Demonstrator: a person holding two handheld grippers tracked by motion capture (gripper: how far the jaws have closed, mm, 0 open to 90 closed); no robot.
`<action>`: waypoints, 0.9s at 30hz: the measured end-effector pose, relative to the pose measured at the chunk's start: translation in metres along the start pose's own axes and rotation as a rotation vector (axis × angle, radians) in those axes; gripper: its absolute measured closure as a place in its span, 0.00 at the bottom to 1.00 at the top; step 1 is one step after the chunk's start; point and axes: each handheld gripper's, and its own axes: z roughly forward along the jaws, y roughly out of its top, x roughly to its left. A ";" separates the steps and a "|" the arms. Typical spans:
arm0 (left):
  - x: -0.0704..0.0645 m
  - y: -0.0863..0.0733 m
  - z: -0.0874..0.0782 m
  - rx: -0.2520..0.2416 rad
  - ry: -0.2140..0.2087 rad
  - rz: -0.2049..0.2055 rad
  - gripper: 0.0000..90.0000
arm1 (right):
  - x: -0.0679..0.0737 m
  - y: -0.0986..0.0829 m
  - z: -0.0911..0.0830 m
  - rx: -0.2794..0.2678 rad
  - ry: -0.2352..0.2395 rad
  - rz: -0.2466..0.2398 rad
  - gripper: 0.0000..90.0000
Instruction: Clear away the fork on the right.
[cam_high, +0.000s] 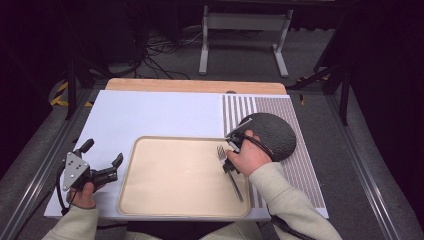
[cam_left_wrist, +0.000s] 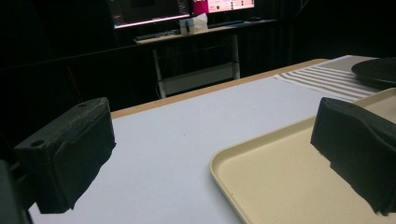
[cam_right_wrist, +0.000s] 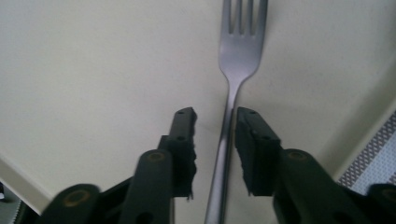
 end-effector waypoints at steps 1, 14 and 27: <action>0.000 0.000 0.000 0.000 0.001 0.000 0.00 | 0.002 0.000 -0.002 -0.033 0.011 -0.008 0.64; -0.001 0.000 -0.001 -0.008 -0.009 0.008 0.00 | 0.020 0.000 -0.015 -0.237 0.076 -0.349 0.19; -0.001 0.000 -0.001 -0.010 -0.008 0.008 0.00 | 0.019 0.001 -0.022 -0.367 0.133 -0.666 0.87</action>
